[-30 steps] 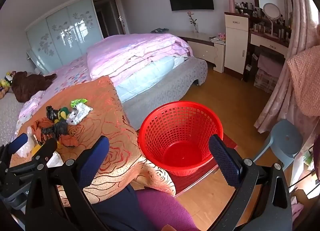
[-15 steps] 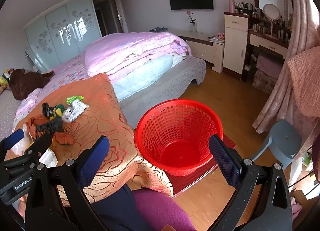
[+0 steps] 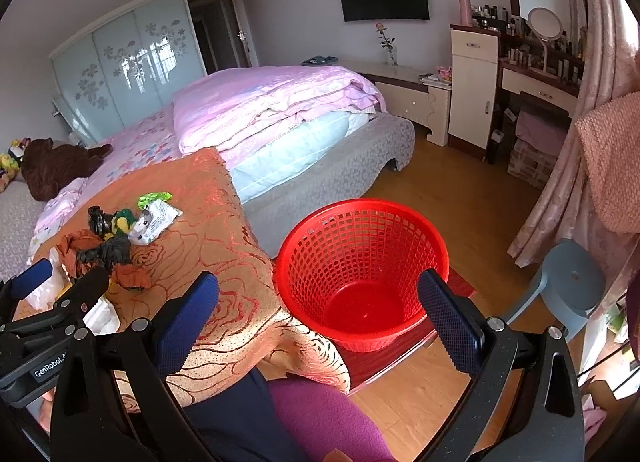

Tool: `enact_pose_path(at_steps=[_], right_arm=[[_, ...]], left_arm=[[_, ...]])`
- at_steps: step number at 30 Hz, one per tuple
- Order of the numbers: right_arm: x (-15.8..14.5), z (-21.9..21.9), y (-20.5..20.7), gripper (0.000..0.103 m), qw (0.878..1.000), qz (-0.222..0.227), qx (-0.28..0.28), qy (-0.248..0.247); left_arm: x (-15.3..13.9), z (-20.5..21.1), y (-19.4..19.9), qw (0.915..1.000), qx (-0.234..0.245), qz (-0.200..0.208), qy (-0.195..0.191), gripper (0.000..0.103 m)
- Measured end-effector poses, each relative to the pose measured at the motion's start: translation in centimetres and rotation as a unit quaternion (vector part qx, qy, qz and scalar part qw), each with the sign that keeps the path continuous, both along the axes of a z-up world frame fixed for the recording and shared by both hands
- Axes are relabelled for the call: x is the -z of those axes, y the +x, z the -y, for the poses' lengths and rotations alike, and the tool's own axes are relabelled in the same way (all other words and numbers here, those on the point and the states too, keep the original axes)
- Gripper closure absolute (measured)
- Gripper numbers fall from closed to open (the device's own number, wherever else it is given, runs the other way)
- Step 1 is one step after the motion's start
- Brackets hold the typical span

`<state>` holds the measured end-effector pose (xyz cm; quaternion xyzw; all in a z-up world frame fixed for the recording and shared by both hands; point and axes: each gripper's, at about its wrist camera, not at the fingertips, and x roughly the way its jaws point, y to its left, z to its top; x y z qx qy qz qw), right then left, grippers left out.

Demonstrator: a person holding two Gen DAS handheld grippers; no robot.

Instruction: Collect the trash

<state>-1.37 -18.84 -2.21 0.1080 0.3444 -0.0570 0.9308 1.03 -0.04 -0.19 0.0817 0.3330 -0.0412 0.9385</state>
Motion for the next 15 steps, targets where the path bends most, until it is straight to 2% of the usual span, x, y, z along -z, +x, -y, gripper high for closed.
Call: enact_pose_path(at_steps=[15], right_arm=[[-0.09, 0.0, -0.18, 0.006, 1.0, -0.001, -0.004, 0.001]], left_arm=[[0.23, -0.23, 0.05, 1.0, 0.001, -0.006, -0.002, 0.007]])
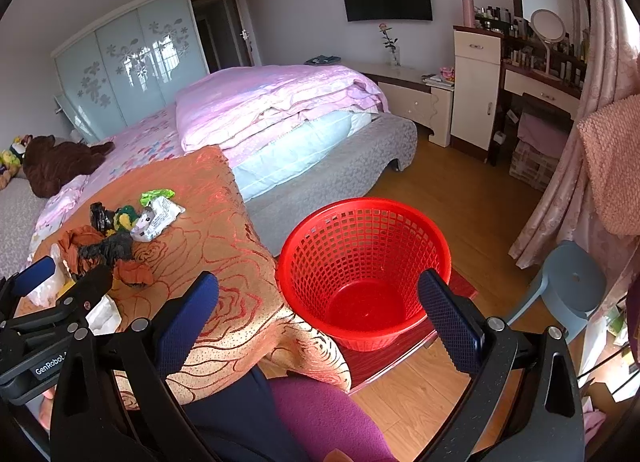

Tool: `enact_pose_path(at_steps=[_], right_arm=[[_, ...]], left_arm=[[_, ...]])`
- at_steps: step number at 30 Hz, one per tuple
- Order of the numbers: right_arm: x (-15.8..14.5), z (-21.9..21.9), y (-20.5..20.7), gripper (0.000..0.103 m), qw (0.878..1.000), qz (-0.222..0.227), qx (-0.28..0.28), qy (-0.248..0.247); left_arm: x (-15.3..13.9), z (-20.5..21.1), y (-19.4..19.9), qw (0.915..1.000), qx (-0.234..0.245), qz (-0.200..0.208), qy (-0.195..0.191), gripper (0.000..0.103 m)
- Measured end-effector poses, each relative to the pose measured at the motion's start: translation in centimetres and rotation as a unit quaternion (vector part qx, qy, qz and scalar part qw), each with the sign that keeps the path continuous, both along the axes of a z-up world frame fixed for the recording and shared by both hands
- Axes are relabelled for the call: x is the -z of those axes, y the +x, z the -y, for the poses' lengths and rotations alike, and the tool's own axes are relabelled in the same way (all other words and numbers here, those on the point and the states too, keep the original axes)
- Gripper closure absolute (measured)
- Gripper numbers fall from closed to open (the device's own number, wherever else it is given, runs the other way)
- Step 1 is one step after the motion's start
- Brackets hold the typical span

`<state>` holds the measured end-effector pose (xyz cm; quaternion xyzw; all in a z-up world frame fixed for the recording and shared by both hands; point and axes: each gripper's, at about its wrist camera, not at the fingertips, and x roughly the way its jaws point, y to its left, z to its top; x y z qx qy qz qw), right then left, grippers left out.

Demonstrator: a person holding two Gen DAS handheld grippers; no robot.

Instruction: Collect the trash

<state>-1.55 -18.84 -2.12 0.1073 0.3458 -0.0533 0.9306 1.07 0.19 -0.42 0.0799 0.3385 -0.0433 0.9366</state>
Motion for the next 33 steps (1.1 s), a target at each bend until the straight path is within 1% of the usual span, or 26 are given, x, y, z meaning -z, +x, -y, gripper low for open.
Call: enact_pose_path(at_steps=[25, 33], right_arm=[[0.5, -0.1, -0.1, 0.006, 1.0, -0.002, -0.001, -0.003], [1.1, -0.4, -0.1, 0.006, 1.0, -0.002, -0.006, -0.008]], left_arm=[[0.1, 0.0, -0.1, 1.0, 0.0, 0.0, 0.0, 0.007], [0.4, 0.0, -0.1, 1.0, -0.001, -0.001, 0.001, 0.007]])
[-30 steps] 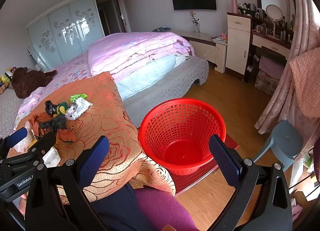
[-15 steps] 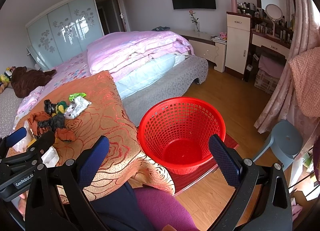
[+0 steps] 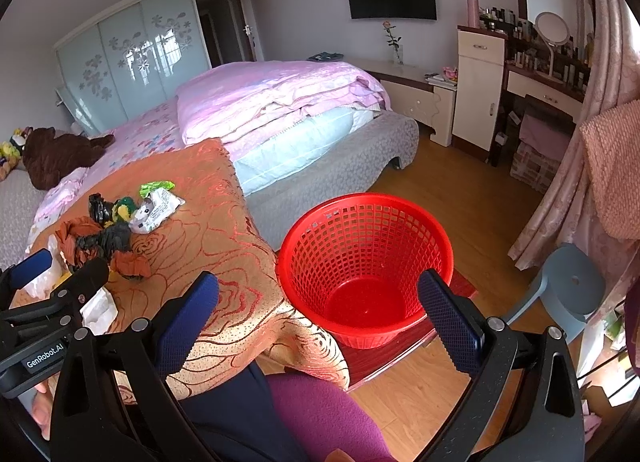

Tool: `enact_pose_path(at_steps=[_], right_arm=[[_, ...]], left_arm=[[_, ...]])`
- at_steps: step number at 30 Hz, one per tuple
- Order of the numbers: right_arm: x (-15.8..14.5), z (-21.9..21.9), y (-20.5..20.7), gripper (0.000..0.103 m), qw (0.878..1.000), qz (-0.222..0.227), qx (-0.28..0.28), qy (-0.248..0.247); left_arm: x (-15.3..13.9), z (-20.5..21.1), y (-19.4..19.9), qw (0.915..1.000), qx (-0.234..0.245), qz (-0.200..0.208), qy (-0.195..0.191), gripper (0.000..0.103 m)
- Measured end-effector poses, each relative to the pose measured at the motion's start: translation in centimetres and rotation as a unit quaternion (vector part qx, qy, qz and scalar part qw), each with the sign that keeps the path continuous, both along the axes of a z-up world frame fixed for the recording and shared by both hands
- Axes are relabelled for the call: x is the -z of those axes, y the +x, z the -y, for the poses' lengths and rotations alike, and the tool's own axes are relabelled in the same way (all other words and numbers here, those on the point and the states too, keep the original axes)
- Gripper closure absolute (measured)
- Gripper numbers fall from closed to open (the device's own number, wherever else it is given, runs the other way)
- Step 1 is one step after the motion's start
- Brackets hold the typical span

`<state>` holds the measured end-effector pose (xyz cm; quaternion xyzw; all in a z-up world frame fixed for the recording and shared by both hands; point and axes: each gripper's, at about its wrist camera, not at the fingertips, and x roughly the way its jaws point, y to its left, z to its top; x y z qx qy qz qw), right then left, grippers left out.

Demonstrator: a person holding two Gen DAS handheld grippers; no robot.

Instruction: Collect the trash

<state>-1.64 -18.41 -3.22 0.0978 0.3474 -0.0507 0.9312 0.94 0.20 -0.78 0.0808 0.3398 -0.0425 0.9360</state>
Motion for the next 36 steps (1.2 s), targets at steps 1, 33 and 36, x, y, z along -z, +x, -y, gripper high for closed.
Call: enact_pose_path(at_steps=[1, 33, 36], right_arm=[[0.0, 0.0, 0.0, 0.006, 1.0, 0.0, 0.0, 0.0], [2.3, -4.7, 1.1, 0.006, 0.995, -0.042, -0.09, -0.016], [2.4, -4.8, 1.1, 0.006, 0.995, -0.043, -0.092, -0.018]], left_arm=[[0.1, 0.0, -0.1, 1.0, 0.0, -0.001, 0.0, 0.008], [1.2, -23.5, 6.4, 0.9859, -0.144, -0.08, -0.033, 0.008], [2.4, -24.4, 7.2, 0.9831, -0.15, -0.096, -0.041, 0.008]])
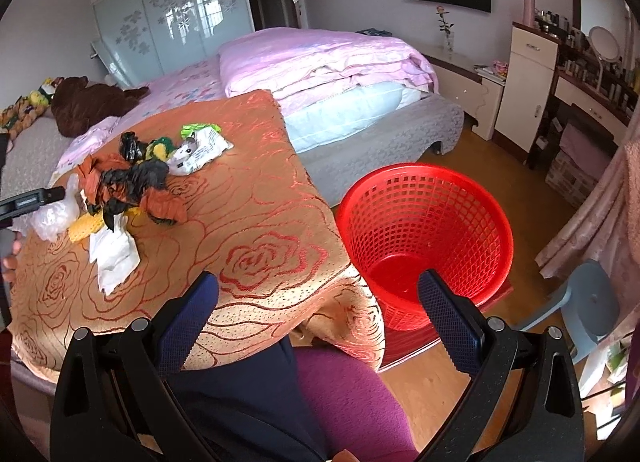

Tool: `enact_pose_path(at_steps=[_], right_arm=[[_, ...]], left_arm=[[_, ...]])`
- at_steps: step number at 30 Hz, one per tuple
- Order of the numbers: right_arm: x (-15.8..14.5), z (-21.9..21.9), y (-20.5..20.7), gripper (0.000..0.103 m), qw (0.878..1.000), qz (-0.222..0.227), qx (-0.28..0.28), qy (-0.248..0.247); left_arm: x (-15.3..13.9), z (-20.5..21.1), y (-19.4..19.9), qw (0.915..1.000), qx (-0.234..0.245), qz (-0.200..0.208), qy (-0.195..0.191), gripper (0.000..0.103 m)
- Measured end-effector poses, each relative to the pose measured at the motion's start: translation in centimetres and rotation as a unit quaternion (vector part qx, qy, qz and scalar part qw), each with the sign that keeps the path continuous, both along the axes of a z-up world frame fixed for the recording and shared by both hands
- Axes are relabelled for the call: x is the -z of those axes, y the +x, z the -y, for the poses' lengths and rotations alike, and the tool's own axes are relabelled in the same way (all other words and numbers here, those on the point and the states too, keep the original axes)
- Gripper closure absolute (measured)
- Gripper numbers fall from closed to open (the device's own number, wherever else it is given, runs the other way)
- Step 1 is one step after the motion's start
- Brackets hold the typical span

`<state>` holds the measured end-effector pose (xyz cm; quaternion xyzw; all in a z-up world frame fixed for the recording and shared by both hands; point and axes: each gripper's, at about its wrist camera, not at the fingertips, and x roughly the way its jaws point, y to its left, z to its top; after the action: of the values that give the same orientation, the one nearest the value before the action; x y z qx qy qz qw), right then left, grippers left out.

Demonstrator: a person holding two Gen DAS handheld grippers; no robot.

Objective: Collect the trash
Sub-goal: 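Reach the left tool to the clear plastic bag and close on it, then grasp the black crumpled plastic with the right tool while the left tool holds the clear bag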

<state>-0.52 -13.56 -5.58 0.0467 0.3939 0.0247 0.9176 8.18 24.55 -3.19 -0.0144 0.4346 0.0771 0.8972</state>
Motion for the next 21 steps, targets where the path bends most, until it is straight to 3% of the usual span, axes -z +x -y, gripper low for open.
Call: enact_pose_path(at_steps=[2, 4, 6, 14, 21], right_arm=[[0.1, 0.0, 0.1, 0.006, 1.0, -0.002, 0.0, 0.0], [0.3, 0.0, 0.2, 0.006, 1.0, -0.006, -0.003, 0.002], [0.6, -0.2, 0.3, 0.006, 1.0, -0.01, -0.009, 0.002], [0.6, -1.9, 1.3, 0.007, 0.999, -0.016, -0.04, 0.006], [-0.7, -4.2, 3.1, 0.026, 0.997, -0.018, -0.078, 0.007]], left_arm=[[0.4, -0.6, 0.4, 1.0, -0.002, -0.005, -0.005, 0.009], [0.7, -0.8, 0.6, 1.0, 0.002, -0.006, -0.003, 0.021], [1.1, -0.8, 0.7, 0.9999, 0.005, -0.012, -0.005, 0.039], [1.4, 0.4, 0.6, 0.9997, 0.022, 0.002, 0.006, 0.057], [0.7, 0.3, -0.7, 0.9997, 0.009, 0.024, -0.003, 0.065]])
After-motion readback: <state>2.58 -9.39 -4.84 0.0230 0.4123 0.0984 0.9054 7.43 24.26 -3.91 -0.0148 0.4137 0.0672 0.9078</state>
